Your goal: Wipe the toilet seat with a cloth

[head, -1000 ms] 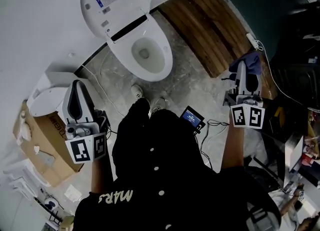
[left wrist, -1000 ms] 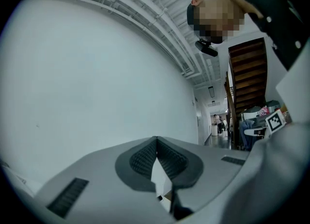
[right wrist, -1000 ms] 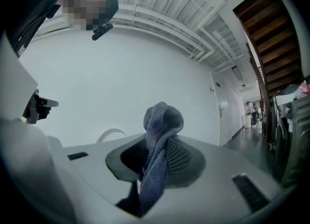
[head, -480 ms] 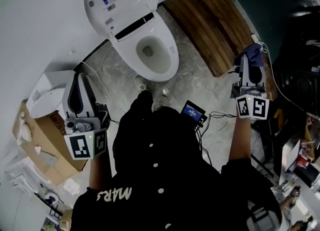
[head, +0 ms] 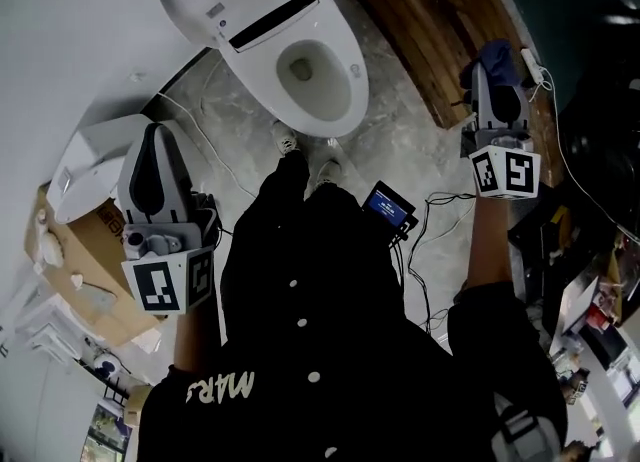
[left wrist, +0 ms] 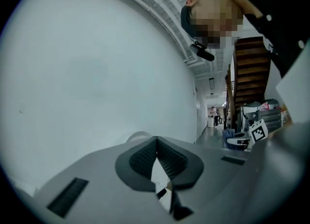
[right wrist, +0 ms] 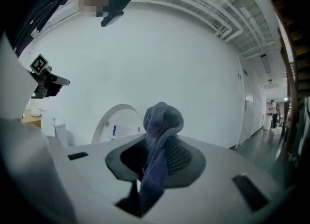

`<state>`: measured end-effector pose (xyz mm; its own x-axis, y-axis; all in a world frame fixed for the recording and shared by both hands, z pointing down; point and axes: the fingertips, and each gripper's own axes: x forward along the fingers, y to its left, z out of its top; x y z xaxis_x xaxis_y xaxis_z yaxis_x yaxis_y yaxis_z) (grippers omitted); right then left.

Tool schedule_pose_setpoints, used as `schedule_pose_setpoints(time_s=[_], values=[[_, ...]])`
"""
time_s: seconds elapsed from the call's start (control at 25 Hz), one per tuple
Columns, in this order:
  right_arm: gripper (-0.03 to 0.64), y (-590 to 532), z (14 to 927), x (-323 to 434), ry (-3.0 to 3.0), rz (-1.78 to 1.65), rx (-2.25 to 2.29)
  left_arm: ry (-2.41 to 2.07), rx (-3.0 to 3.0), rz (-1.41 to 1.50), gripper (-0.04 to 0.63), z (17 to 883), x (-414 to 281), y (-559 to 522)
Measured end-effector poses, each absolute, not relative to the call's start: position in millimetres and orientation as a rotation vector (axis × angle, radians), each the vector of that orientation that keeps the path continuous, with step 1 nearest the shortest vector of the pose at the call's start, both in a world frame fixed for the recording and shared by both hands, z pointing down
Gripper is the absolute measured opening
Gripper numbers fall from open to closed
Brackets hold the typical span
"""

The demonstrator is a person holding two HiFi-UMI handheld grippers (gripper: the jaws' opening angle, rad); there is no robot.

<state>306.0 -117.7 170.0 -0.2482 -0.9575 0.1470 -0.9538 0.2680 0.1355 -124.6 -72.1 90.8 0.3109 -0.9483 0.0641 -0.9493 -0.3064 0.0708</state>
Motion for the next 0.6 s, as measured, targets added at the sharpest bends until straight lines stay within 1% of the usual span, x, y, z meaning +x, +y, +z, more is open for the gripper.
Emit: schedule_pose_setpoints(time_s=[0.2, 0.6], values=[[0.086, -153, 220, 266, -2.397, 0.032, 1.666, -1.756, 2.47, 0.031, 0.008, 98, -123, -83], [0.086, -214, 330, 176, -2.431, 0.175, 1.439, -1.696, 2.437, 0.049, 0.008, 140, -135, -107]])
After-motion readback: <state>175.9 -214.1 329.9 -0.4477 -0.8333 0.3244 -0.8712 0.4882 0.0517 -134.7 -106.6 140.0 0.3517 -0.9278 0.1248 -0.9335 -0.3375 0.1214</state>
